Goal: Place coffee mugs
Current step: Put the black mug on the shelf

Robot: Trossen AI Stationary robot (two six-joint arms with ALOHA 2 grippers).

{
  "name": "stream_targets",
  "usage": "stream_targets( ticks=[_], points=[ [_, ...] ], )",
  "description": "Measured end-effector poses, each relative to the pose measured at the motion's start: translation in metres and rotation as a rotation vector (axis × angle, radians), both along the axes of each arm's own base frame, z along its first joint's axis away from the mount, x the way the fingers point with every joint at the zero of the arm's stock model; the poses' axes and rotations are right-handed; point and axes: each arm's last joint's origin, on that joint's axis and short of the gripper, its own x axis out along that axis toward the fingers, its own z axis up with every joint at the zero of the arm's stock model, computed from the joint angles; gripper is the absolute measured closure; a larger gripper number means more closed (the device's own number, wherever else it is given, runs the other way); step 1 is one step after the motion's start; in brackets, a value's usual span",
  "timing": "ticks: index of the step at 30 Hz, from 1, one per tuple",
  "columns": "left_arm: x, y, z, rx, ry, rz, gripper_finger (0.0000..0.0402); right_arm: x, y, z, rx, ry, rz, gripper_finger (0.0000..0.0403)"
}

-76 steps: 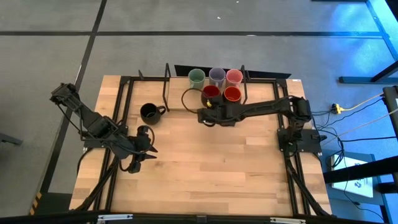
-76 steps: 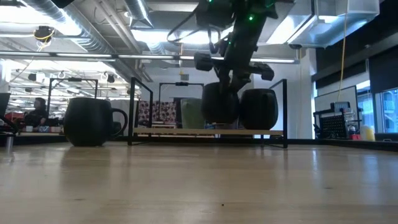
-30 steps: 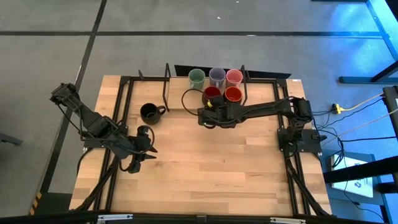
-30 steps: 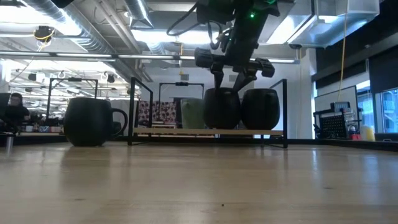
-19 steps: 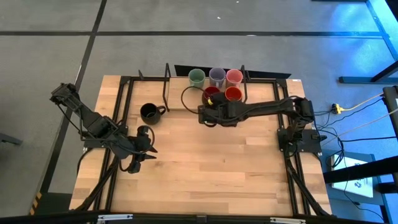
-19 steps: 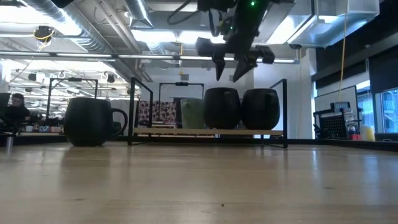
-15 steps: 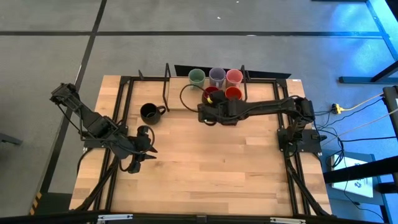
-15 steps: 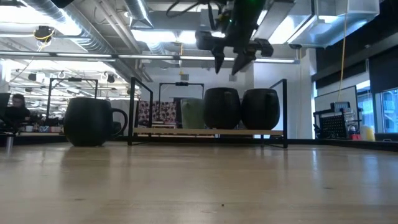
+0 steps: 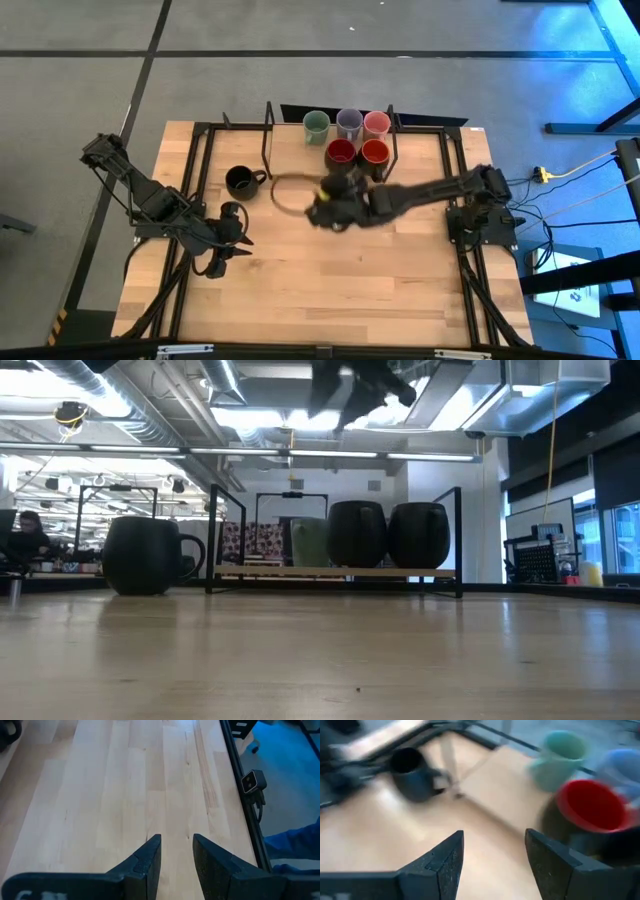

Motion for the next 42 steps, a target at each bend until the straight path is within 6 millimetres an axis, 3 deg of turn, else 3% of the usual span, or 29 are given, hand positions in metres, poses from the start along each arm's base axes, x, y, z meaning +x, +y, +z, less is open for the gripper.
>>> stream_targets(
  ticks=[8,14,25,30,35,42],
  points=[
    [-0.001,0.011,-0.003,0.03,0.048,0.059,0.0295,-0.014,0.093,-0.022,0.061,-0.147,0.191,0.0203],
    [-0.009,0.032,-0.004,0.054,0.117,0.14,0.0295,-0.033,0.129,-0.039,0.097,-0.2,0.213,0.0203],
    [-0.023,0.099,-0.001,0.106,0.196,0.538,0.0295,-0.037,0.131,-0.048,0.125,-0.234,0.153,0.0203],
    [-0.016,0.12,-0.007,0.077,0.283,0.583,0.0289,-0.036,0.129,-0.048,0.126,-0.232,0.152,0.0203],
    [-0.006,0.138,-0.017,0.03,0.381,0.558,0.0258,-0.036,0.129,-0.048,0.13,-0.229,0.156,0.0203],
    [0.005,0.158,-0.048,0.056,0.528,0.594,0.0246,-0.036,0.129,-0.048,0.13,-0.228,0.156,0.0203]
  ],
)
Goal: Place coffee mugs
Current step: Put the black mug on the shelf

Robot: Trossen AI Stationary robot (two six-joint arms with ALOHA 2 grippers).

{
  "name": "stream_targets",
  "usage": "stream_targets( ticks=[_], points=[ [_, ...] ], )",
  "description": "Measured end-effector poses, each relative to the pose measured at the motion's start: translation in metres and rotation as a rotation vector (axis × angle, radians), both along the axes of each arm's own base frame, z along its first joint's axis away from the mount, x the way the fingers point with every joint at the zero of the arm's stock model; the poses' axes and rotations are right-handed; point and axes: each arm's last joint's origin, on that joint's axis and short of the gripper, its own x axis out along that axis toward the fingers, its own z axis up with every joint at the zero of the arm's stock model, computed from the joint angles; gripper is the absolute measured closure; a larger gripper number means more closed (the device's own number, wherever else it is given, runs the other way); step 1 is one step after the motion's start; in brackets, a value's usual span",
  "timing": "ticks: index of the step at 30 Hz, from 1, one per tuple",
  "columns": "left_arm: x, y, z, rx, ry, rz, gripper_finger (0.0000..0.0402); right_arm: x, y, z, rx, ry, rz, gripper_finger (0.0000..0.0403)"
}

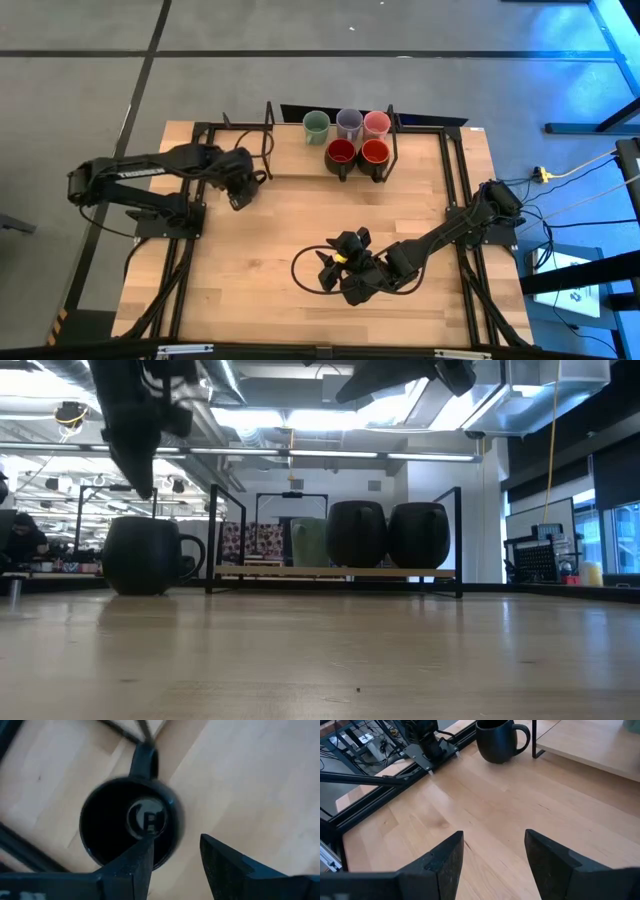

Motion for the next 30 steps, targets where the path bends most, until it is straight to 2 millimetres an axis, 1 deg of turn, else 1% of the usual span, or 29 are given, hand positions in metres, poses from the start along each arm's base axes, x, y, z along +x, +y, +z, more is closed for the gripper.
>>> stream_targets(
  ticks=[2,5,14,19,21,23,28,29,30],
  points=[
    [0.001,0.003,-0.01,-0.016,0.026,0.014,0.0247,0.0,0.0,0.0,0.0,0.0,0.0,0.0203],
    [0.002,0.005,-0.022,-0.053,0.012,0.008,0.0247,0.0,0.0,0.0,-0.001,0.002,0.0,0.0203],
    [0.003,0.006,-0.045,-0.082,-0.024,-0.01,0.0247,-0.002,-0.001,-0.002,-0.015,0.027,0.001,0.0203],
    [0.001,0.004,-0.063,-0.131,-0.039,-0.007,0.0251,-0.002,-0.001,-0.002,-0.017,0.028,0.0,0.0203],
    [-0.001,0.003,-0.067,-0.156,-0.037,-0.006,0.0264,-0.002,-0.001,-0.002,-0.017,0.028,0.001,0.0203],
    [-0.002,0.003,-0.07,-0.165,-0.03,-0.007,0.0286,-0.002,-0.001,-0.002,-0.017,0.028,0.001,0.0203],
    [-0.002,0.002,-0.073,-0.16,-0.028,-0.03,0.0367,-0.002,-0.001,-0.002,-0.017,0.028,0.001,0.0203],
    [-0.002,0.002,-0.072,-0.153,-0.028,-0.032,0.0381,-0.002,-0.001,-0.002,-0.017,0.028,0.0,0.0203],
    [-0.002,0.002,-0.072,-0.152,-0.029,-0.032,0.0386,-0.002,-0.001,-0.002,-0.017,0.028,0.0,0.0203]
  ],
)
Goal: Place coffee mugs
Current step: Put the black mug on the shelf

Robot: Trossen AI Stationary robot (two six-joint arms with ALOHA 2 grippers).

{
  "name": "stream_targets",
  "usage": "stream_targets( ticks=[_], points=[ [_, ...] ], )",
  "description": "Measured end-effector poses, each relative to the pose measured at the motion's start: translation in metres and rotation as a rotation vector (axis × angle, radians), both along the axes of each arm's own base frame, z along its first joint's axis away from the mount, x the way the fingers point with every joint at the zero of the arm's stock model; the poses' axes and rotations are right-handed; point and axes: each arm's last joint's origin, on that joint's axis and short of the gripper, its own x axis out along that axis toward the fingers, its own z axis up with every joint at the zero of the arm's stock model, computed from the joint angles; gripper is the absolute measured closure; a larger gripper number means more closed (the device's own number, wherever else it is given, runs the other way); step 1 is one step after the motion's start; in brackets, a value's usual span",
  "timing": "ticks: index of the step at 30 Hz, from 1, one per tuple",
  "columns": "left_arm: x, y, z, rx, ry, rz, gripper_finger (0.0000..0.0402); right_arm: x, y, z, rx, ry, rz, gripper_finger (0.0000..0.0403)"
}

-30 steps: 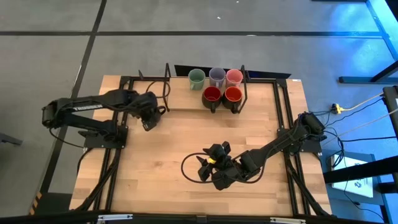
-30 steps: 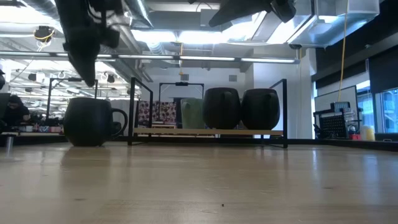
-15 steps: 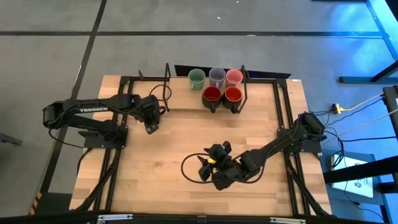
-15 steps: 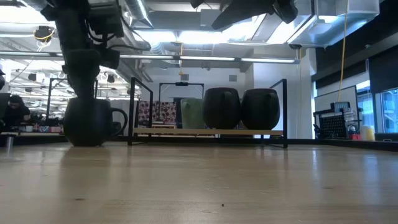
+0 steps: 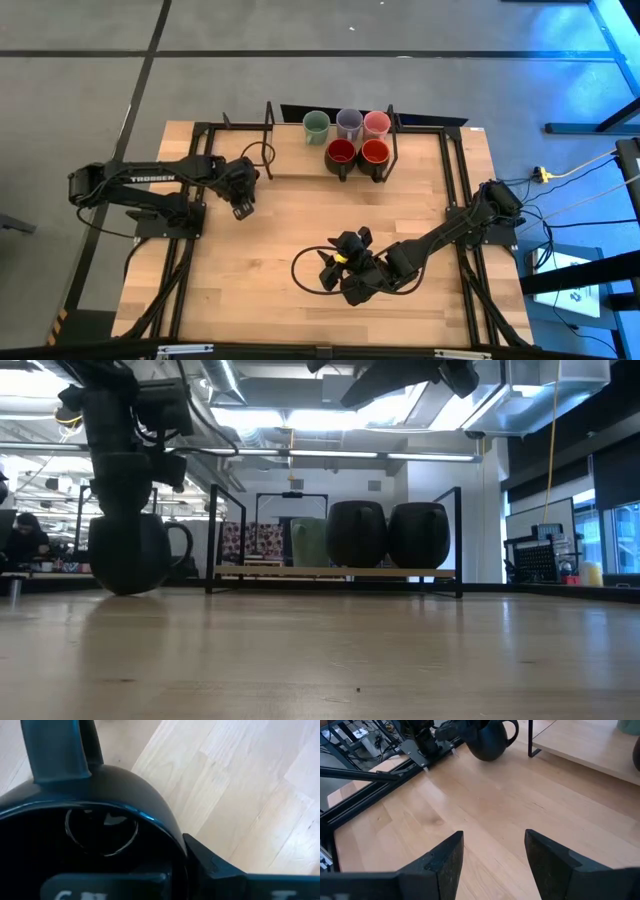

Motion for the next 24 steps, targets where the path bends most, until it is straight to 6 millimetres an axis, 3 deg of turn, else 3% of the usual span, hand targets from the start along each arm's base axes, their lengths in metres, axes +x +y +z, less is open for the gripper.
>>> stream_targets(
  ticks=[9,24],
  points=[
    [0.006,-0.011,0.004,-0.02,-0.016,-0.07,0.0387,0.0,0.0,0.0,0.006,-0.006,0.0,0.0203],
    [0.017,-0.076,0.01,-0.126,-0.095,-0.421,0.0387,0.001,0.002,-0.001,0.061,0.02,0.048,0.0203]
  ],
)
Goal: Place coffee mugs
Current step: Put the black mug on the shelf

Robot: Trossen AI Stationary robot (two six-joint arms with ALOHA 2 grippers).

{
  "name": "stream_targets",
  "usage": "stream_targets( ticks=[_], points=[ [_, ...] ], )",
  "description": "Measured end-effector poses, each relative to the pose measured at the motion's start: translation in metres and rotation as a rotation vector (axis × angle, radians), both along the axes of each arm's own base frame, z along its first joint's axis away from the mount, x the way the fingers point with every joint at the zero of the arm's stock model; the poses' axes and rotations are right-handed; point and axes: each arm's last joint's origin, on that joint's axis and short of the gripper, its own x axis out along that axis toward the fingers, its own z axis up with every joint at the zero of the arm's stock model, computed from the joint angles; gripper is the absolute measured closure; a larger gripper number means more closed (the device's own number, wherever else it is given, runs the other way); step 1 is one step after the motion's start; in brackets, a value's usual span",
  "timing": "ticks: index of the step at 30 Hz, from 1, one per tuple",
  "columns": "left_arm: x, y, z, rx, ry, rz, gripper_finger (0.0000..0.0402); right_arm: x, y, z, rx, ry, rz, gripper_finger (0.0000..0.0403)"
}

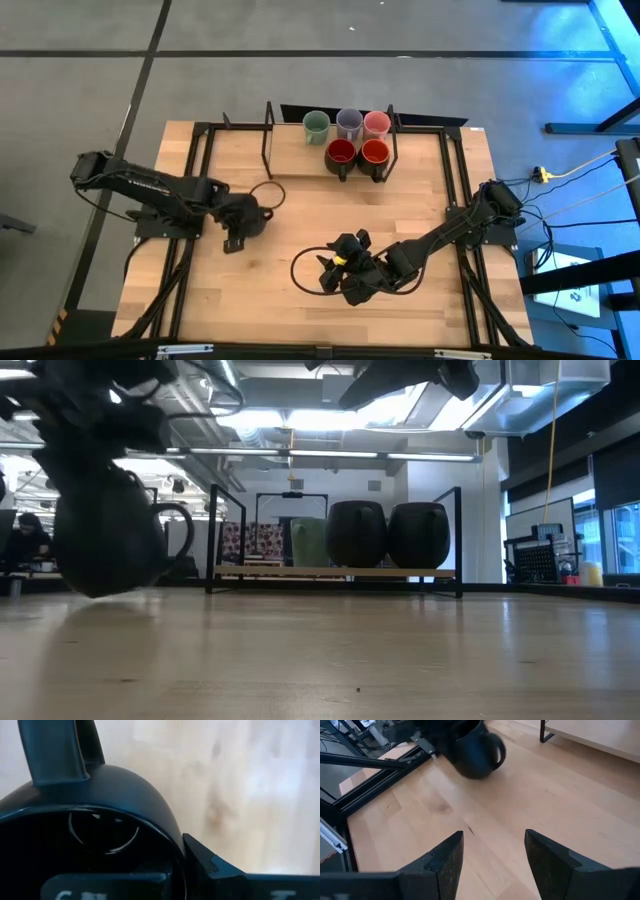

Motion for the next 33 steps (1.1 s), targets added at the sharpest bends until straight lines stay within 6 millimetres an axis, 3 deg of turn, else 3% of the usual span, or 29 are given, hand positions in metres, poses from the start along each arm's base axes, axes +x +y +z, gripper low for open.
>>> stream_targets(
  ticks=[9,15,19,24,33],
  points=[
    [0.006,-0.03,0.006,-0.058,-0.115,-0.087,0.0387,0.002,0.001,0.002,0.011,-0.03,-0.006,0.0201],
    [0.012,-0.045,0.013,-0.093,-0.237,-0.147,0.0387,0.009,0.005,-0.005,-0.009,-0.058,-0.004,0.0157],
    [0.017,-0.053,0.014,-0.063,-0.235,-0.195,0.0387,0.023,0.014,-0.015,-0.077,-0.07,0.121,0.0134],
    [0.04,-0.071,0.03,0.018,-0.246,-0.369,0.0387,0.035,0.016,-0.028,-0.159,-0.075,0.184,0.013],
    [0.079,-0.09,0.055,0.183,-0.147,-0.605,0.0387,0.045,0.007,-0.025,-0.223,-0.063,0.291,0.0146]
  ],
)
